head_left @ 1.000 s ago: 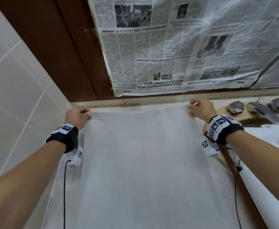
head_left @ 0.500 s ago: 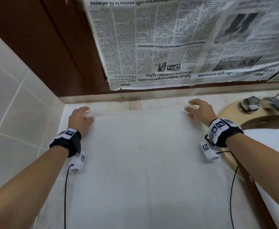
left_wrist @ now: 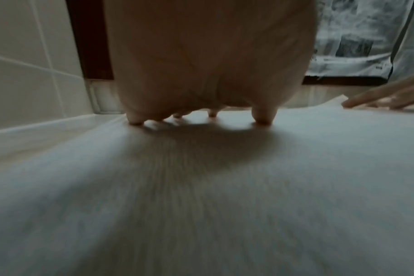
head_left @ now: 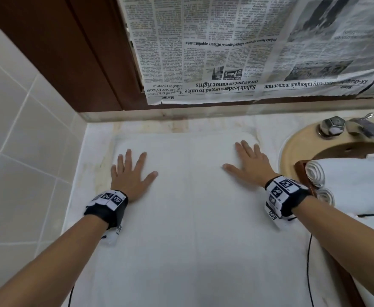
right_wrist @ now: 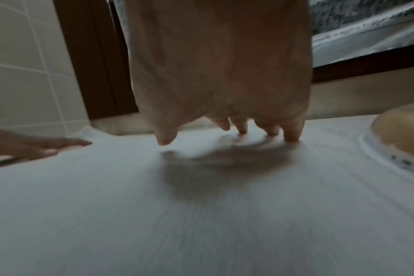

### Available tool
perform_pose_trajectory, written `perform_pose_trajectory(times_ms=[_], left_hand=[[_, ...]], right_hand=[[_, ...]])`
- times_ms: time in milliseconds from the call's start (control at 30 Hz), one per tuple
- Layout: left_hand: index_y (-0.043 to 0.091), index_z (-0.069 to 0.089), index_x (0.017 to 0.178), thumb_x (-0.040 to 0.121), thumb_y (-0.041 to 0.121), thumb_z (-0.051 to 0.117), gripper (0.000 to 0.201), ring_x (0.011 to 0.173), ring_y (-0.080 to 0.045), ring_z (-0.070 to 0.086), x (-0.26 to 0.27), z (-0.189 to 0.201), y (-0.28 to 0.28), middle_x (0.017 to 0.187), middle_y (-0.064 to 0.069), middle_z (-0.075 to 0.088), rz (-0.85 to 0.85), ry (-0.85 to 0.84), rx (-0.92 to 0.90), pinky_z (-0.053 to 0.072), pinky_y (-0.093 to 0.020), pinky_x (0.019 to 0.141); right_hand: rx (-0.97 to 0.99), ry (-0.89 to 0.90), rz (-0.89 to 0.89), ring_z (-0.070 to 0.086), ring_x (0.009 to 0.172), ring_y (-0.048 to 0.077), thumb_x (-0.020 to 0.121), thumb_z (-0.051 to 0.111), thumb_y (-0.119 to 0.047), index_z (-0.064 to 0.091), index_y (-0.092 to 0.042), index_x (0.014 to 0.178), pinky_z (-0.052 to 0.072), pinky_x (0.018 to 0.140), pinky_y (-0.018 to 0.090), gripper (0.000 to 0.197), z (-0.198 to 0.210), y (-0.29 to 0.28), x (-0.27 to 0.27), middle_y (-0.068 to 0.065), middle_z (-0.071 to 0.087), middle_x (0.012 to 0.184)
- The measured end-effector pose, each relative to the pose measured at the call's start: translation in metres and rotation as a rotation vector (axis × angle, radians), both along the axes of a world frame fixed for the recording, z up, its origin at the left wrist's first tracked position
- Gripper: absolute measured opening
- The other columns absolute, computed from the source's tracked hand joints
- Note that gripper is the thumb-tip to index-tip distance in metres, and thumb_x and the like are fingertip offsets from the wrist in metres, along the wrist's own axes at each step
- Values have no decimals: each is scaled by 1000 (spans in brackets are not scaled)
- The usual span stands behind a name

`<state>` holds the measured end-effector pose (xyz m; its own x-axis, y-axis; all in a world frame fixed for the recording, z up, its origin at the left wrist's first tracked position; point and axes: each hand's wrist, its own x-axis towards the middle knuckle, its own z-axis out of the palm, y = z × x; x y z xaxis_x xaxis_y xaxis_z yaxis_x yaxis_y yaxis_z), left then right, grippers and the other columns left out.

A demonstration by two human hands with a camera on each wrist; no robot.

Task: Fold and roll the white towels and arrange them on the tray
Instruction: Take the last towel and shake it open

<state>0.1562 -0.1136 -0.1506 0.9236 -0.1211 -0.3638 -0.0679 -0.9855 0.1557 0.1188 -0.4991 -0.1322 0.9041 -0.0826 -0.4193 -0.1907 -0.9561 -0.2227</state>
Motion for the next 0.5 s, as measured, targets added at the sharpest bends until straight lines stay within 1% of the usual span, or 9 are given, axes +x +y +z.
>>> perform_pose_trajectory(times_ms=[100,233,367,500], left_hand=[[47,-8,154,86,84,16,81,150,-30,-21,5,-4,-4,164,-2,-24,26,-16,-9,-9,-53,121],[48,-10,153,84,86,14,82,150,-28,-24,17,-7,-6,163,0,-27,42,-8,-16,-12,-52,120],[48,-12,153,83,87,12,83,149,-28,-26,26,-7,-12,162,1,-28,66,-8,-12,-13,-52,120],[48,-12,153,83,87,13,83,149,-28,-27,33,-4,-16,162,0,-29,73,7,-12,-14,-52,119]], right_hand=[[-36,-11,4,-16,151,31,86,24,-84,-7,-29,158,-3,122,51,96,-5,2,0,-9,-17,165],[-32,-64,-6,-21,150,28,85,15,-87,-10,-33,157,-9,121,51,94,-13,0,3,-13,-21,163],[-40,-76,-21,-23,150,25,83,11,-88,-11,-35,157,-11,121,51,94,-16,-1,10,-14,-23,162],[-32,-84,-30,-23,150,25,83,12,-88,-11,-35,157,-12,121,51,94,-16,-2,17,-14,-22,163]])
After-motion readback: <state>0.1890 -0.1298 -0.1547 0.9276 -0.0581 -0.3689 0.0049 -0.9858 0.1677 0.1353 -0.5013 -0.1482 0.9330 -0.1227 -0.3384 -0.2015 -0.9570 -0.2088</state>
